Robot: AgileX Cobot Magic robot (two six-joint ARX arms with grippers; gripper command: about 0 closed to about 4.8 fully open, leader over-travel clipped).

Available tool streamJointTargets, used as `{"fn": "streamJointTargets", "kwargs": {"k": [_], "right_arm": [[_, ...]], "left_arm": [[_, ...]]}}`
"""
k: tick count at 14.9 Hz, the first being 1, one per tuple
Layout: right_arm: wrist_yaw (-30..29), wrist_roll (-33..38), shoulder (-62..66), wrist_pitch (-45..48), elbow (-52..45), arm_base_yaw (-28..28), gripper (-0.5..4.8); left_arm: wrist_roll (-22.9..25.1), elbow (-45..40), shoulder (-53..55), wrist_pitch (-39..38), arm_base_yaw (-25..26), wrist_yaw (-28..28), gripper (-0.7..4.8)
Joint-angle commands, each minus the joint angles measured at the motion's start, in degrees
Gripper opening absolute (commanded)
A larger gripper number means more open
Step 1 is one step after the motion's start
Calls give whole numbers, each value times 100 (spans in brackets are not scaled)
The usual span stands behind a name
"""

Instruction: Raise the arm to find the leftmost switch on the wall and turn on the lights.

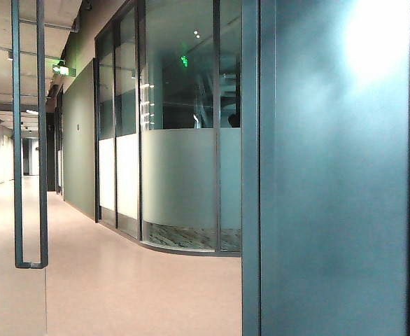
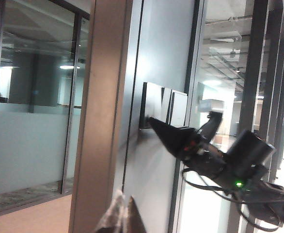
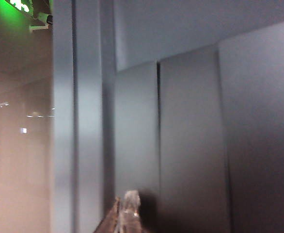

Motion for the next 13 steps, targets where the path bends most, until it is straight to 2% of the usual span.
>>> {"fn": "streamJointTargets", "kwargs": {"k": [1, 8, 11, 12, 13], "right_arm": [[109, -26, 166, -140, -4, -52, -1], [-476, 278, -306, -17, -4, -50, -1], [-957, 282, -800, -186, -7, -50, -1], [-957, 280, -1005, -461, -7, -50, -1], [-953, 280, -1198, -752, -7, -50, -1]], "left_arm": [[-17, 33, -20, 98, 4, 31, -5], [-15, 33, -20, 94, 4, 31, -5], [-2, 31, -118, 35, 9, 4, -5], [249, 31, -243, -131, 9, -168, -5], [688, 31, -411, -463, 7, -577, -5]]}}
